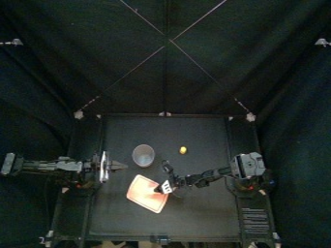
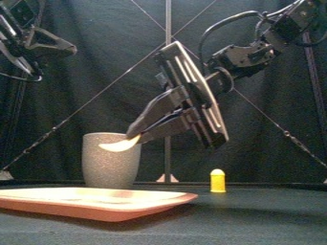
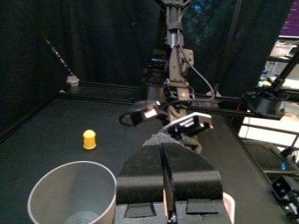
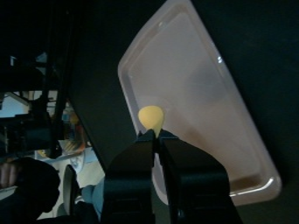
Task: Pick the chip then place it on the pink plate
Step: Drop chip on the pink plate and return to neutral
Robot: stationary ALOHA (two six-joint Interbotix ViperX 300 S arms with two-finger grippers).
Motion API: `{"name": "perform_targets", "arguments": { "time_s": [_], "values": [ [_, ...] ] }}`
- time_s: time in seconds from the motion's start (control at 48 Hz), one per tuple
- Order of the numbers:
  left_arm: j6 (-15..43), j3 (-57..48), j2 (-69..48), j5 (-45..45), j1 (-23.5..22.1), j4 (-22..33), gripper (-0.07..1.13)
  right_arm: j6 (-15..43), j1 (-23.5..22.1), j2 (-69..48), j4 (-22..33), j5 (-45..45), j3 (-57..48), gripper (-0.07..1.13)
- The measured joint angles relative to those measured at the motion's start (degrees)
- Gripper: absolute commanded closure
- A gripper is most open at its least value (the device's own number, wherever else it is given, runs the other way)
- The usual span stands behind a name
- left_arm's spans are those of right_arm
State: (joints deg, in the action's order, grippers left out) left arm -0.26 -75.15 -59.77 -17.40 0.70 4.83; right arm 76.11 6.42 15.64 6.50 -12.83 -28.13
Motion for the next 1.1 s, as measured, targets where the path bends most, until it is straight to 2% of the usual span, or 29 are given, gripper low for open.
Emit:
{"name": "perform_targets", "arguments": {
  "time_s": [0.146, 0.292, 0.396, 0.604, 0.792, 0.979, 1.104],
  "values": [
    [0.1, 0.0, -0.1, 0.1, 0.0, -0.1, 1.00, -0.5, 0.7, 3.3, 0.1, 0.4, 2.8, 0.52],
    [0.0, -0.4, 0.0, 0.1, 0.0, 0.0, 1.00, -0.6, 0.4, 3.5, 1.2, 0.4, 3.2, 0.22],
    [0.0, -0.7, 0.0, 0.2, 0.0, 0.0, 1.00, -0.6, 0.4, 3.5, 1.9, 0.4, 3.2, 0.07],
    [0.0, -0.8, -0.1, 0.2, 0.0, 0.0, 1.00, -0.9, -0.5, 2.9, 2.9, 0.7, 2.1, 0.07],
    [0.0, -0.8, -0.1, 0.1, 0.0, 0.0, 1.00, -2.8, -3.5, -3.8, 7.0, 0.7, -3.6, 0.08],
    [0.1, -1.1, 0.0, 0.2, -0.3, 0.0, 1.00, -9.8, -10.5, -15.6, 16.3, -3.5, -12.0, 0.08],
    [0.1, -1.1, -0.1, 0.1, -0.7, 0.0, 1.00, -16.8, -16.0, -23.9, 23.2, -8.5, -16.3, 0.08]
  ]
}}
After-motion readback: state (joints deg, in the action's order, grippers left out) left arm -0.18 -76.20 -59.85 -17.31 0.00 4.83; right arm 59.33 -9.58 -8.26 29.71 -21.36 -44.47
